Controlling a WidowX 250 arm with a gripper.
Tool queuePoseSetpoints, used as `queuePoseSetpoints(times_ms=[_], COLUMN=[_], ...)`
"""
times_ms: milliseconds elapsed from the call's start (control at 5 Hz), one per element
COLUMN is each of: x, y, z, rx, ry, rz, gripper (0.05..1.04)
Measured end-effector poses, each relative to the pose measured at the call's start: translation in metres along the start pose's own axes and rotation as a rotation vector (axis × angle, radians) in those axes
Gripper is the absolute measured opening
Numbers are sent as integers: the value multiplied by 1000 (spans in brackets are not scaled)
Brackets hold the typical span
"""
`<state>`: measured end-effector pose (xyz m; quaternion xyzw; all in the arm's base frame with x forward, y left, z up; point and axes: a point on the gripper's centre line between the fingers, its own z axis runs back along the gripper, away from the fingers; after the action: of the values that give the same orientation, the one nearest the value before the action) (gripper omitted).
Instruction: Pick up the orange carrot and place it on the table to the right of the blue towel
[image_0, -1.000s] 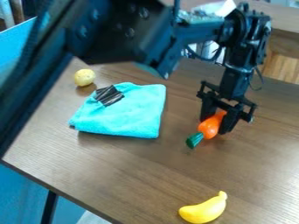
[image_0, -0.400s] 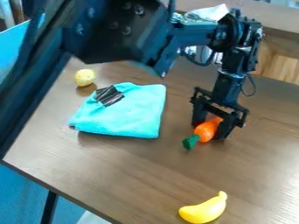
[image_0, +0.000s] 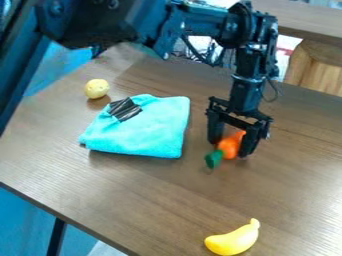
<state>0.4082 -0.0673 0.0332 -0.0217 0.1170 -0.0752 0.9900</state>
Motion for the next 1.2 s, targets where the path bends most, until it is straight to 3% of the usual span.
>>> queuePoseSetpoints(times_ms=[200,600,800,1000,1200], x=[-13,-49,-88,-123,-150], y=[-2,-14,-8,-2,-17], z=[10,38,62,60,41], rx=[-9,-83,-77,-22,29], ry=[-54,-168,-242,-229,-195], rz=[-10,-59,-25,17,-40], gripper=[1001,1001,1001,1001,1001])
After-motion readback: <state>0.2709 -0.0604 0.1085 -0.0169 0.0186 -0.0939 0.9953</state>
